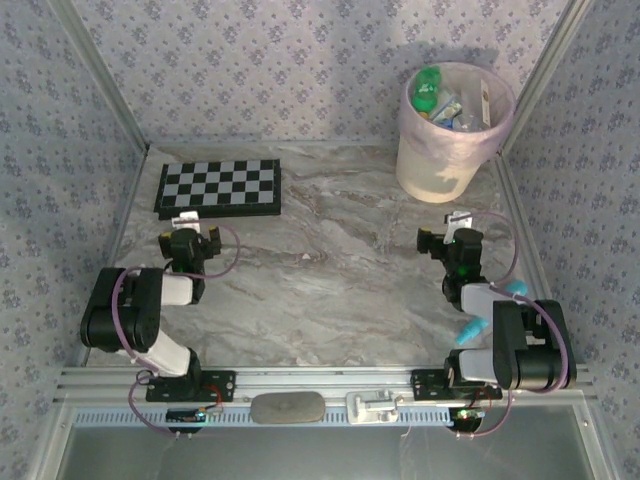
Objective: Put the plastic bottles in the bin
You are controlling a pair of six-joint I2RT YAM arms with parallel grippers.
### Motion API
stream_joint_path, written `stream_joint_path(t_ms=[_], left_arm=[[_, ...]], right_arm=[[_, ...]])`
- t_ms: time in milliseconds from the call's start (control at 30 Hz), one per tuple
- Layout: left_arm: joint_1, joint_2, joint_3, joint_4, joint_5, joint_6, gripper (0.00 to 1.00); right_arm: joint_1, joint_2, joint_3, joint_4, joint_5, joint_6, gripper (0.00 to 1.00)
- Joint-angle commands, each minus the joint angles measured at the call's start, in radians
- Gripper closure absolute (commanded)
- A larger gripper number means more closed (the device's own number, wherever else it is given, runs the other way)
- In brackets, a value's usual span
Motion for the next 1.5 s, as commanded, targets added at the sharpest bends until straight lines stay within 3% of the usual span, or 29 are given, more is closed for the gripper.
stream_joint_path(t_ms=[0,367,700,833,933,1000,1067,1100,1133,1200,1267,1467], left_arm=[[0.01,0.001,0.007,0.057,0.053,-0.026,0.0],[0.015,-0.007,0.016,0.019,0.064,-0.032,0.0],[0.018,-0.007,0.015,0.019,0.067,-0.033,0.0],[0.018,-0.007,0.015,0.019,0.067,-0.032,0.0],[0.017,-0.008,0.015,0.019,0.067,-0.032,0.0],[0.018,-0.007,0.015,0.019,0.068,-0.032,0.0],[0.016,-0.007,0.015,0.019,0.068,-0.031,0.0],[0.018,-0.008,0.015,0.02,0.067,-0.033,0.0],[0.017,-0.007,0.015,0.021,0.066,-0.032,0.0],[0.017,-0.008,0.014,0.021,0.067,-0.033,0.0],[0.018,-0.008,0.014,0.021,0.067,-0.032,0.0],[0.018,-0.008,0.014,0.021,0.066,-0.032,0.0]], right_arm=[[0.009,-0.009,0.027,-0.029,-0.042,-0.009,0.0],[0.017,0.021,0.058,-0.06,-0.119,0.009,0.0],[-0.165,0.02,0.026,-0.006,-0.302,0.121,0.0],[-0.136,0.019,0.018,0.046,-0.096,0.044,0.0],[-0.149,0.116,0.034,0.12,-0.157,0.058,0.0],[-0.085,0.127,0.034,0.119,-0.083,0.003,0.0],[-0.036,0.232,-0.013,0.323,0.024,-0.014,0.0],[-0.033,0.228,-0.012,0.319,0.036,-0.012,0.0],[-0.04,0.187,0.014,0.198,0.049,0.0,0.0],[-0.037,0.219,-0.002,0.285,0.066,-0.001,0.0],[-0.024,0.201,0.026,0.2,0.094,-0.006,0.0],[-0.014,0.205,0.02,0.219,0.112,-0.012,0.0]])
